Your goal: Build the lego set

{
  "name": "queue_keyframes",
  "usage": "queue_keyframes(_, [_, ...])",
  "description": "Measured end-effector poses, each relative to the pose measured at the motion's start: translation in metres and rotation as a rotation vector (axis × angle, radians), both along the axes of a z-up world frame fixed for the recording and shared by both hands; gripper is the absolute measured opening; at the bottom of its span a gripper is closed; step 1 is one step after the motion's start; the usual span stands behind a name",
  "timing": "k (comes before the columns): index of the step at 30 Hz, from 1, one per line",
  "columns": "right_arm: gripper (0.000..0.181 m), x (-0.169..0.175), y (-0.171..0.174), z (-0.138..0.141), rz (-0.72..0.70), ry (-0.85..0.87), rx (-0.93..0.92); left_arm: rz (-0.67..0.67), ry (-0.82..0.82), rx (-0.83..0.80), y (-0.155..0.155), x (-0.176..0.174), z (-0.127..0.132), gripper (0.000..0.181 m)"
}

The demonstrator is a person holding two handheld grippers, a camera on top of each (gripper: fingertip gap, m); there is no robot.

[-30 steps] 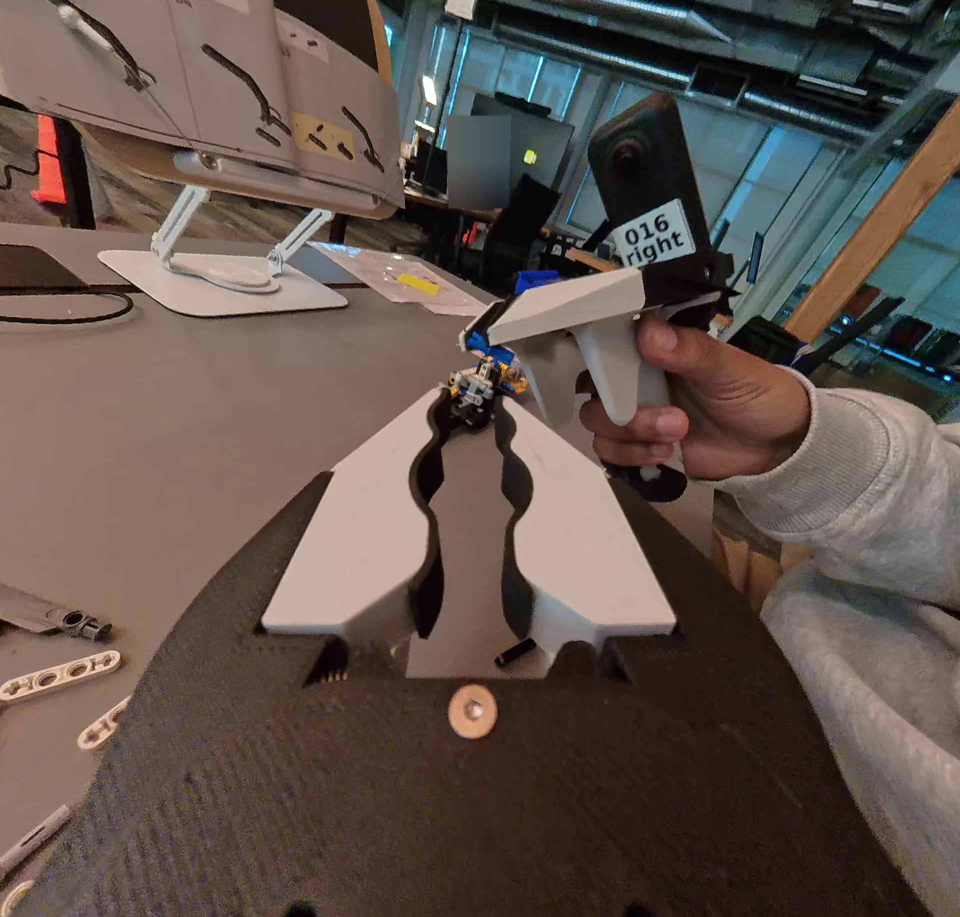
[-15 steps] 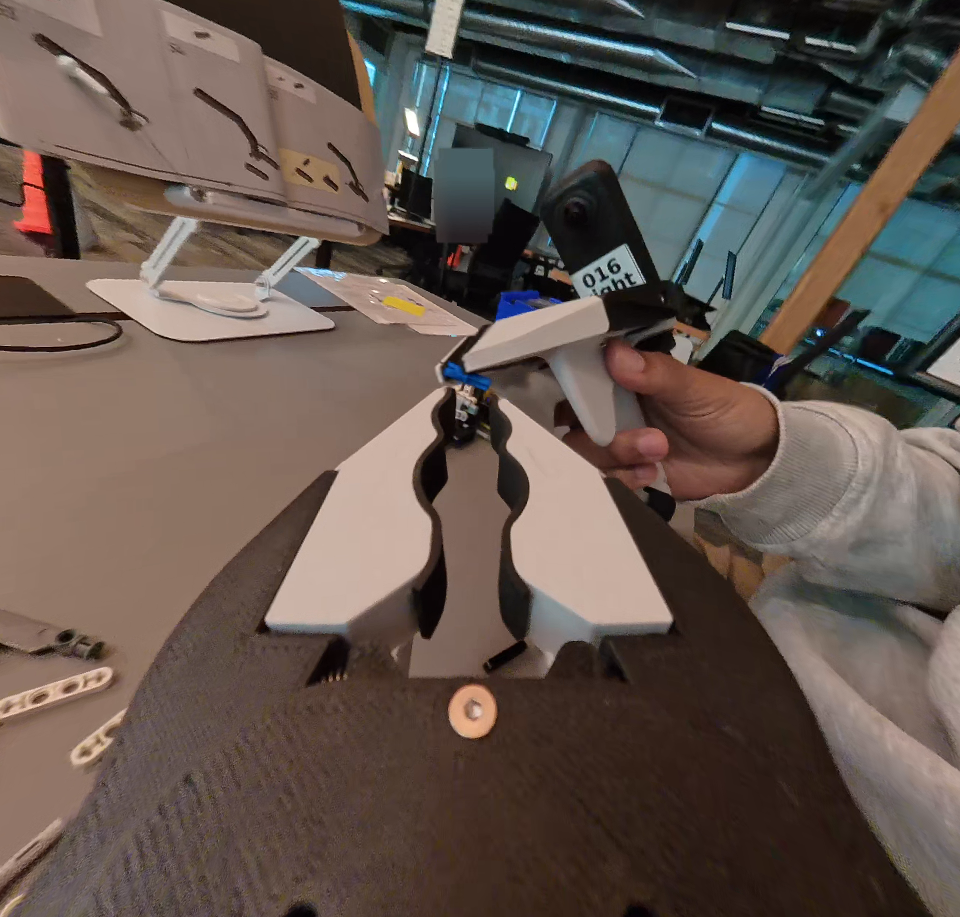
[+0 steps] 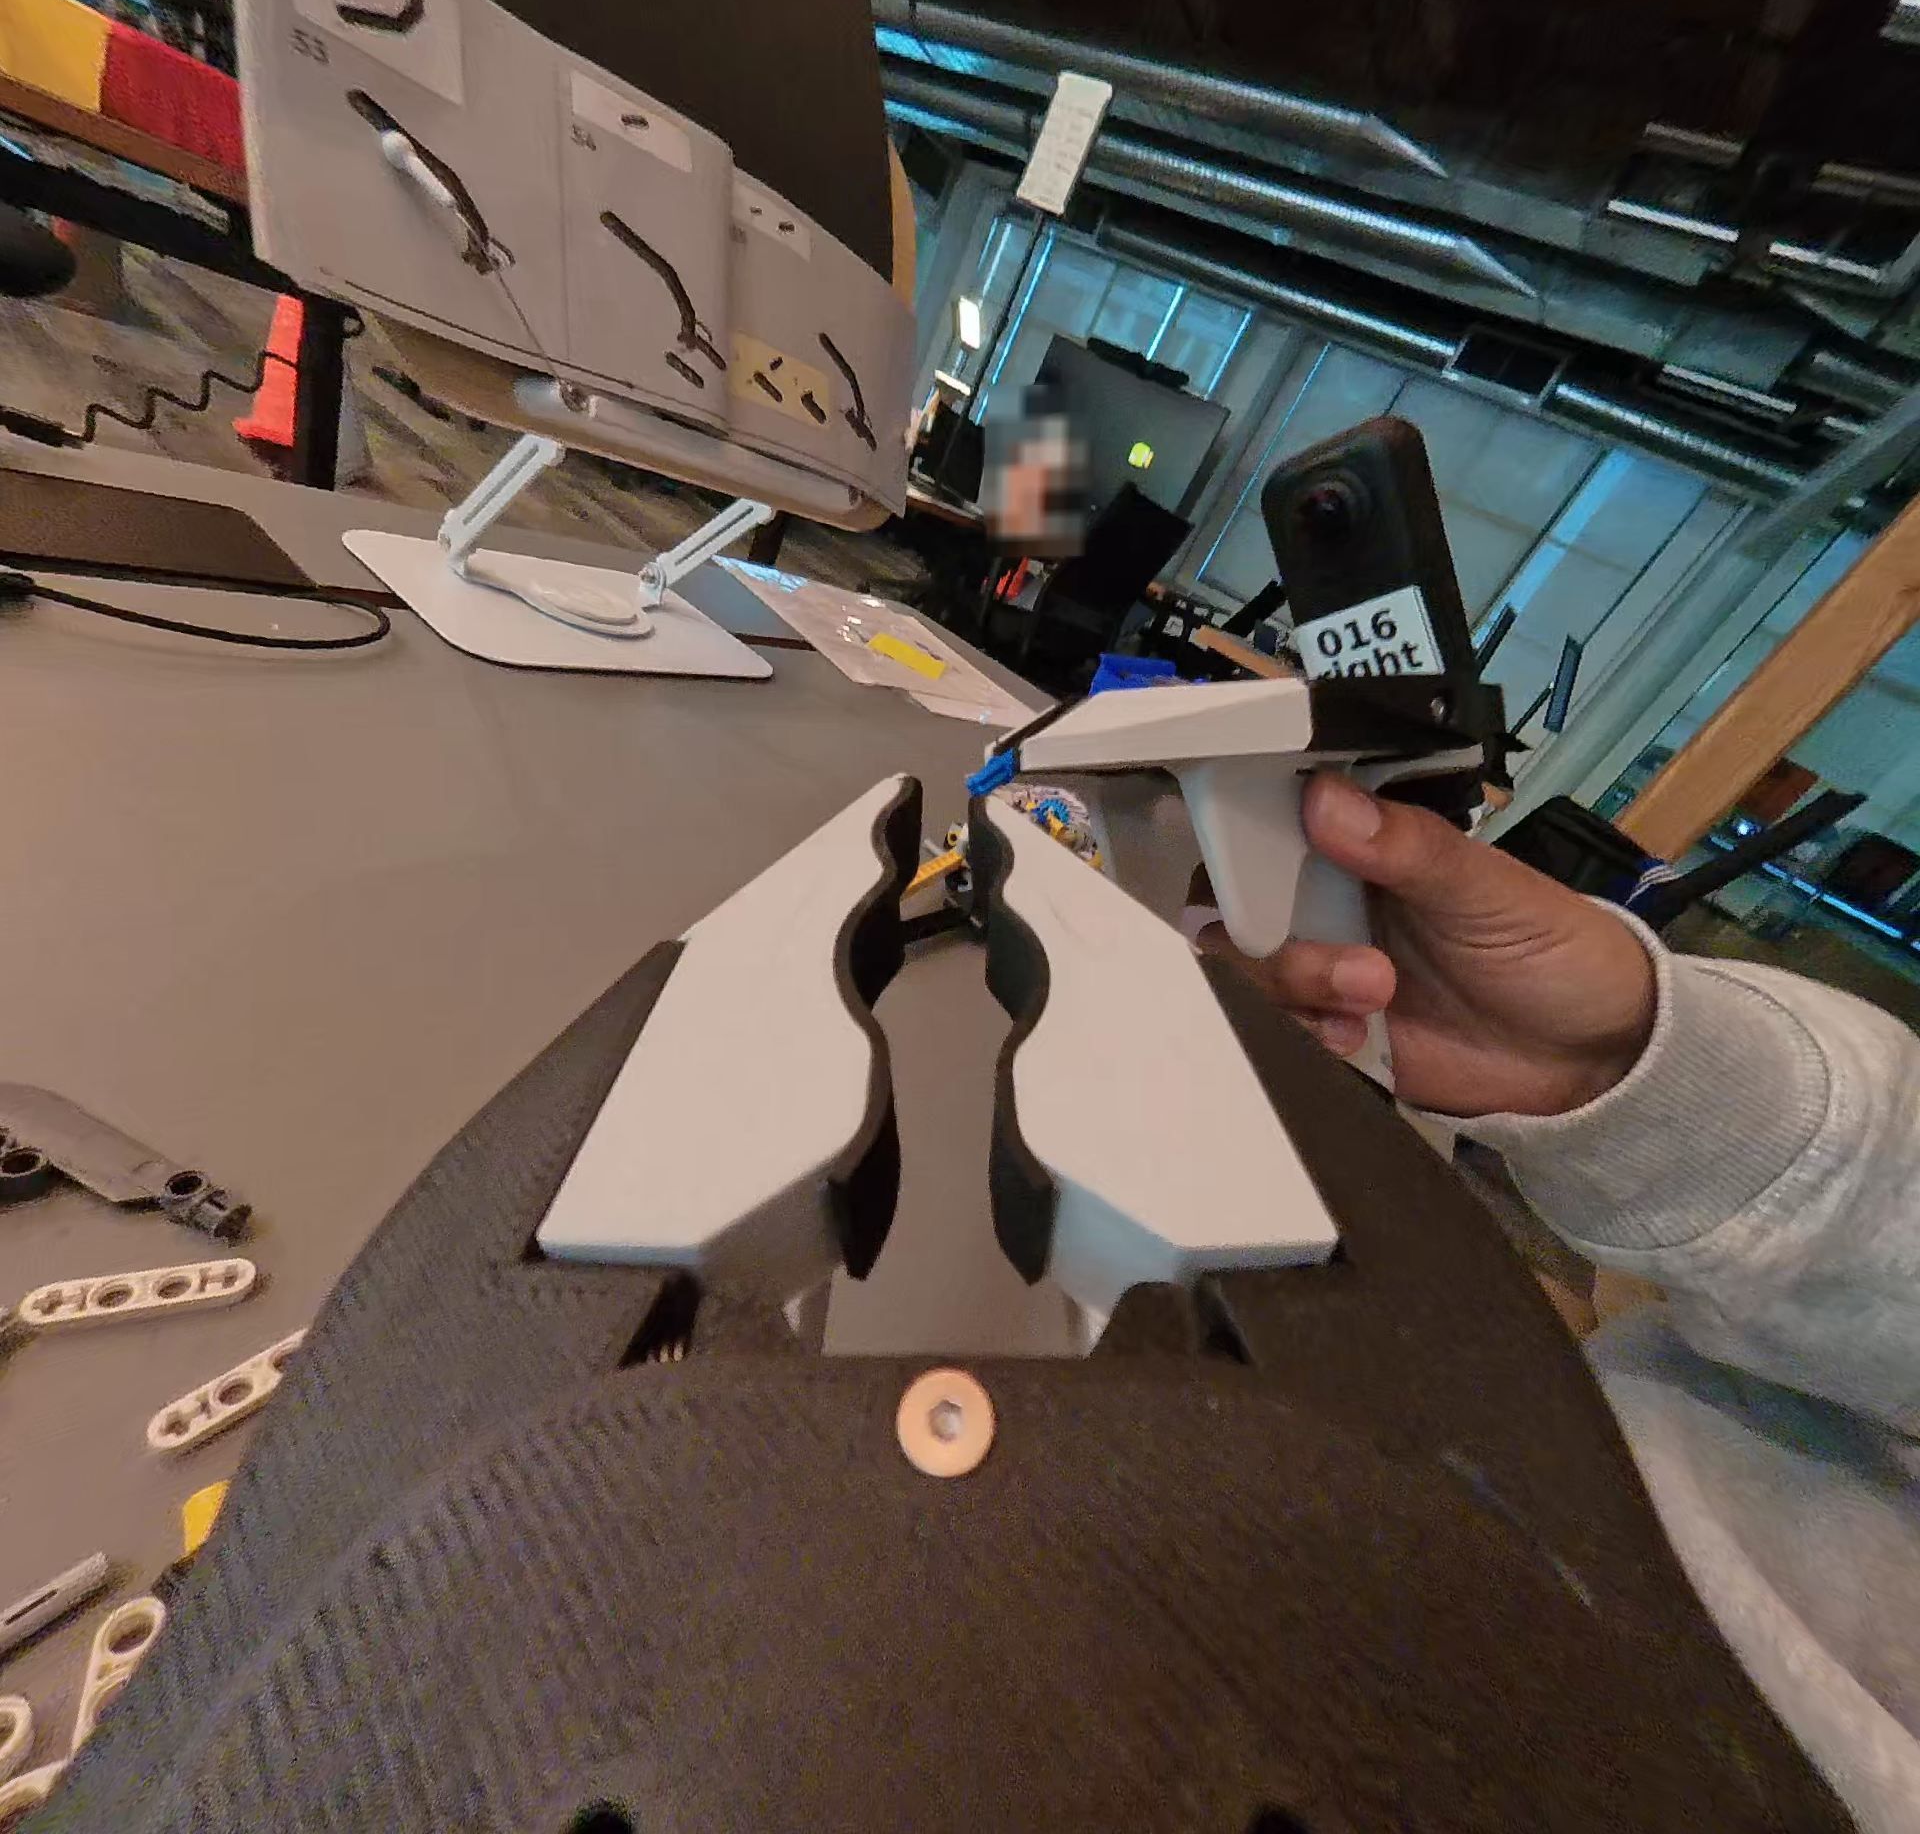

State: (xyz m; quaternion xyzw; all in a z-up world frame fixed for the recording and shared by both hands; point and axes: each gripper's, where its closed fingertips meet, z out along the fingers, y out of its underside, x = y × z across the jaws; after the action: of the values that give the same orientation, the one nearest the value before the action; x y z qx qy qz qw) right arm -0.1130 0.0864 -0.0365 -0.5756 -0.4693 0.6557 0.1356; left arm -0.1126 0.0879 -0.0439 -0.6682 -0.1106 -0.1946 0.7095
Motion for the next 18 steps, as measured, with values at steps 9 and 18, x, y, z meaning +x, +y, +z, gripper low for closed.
queue_keyframes(9, [0.002, 0.001, -0.005, 0.002, 0.035, 0.01, -0.007, -0.071, 0.026, 0.006, 0.0, 0.012, 0.001, 0.01])
queue_keyframes(18, [0.002, 0.019, -0.017, 0.016, 0.16, 0.066, 0.009, -0.192, 0.073, 0.069, -0.009, 0.032, 0.011, 0.0])
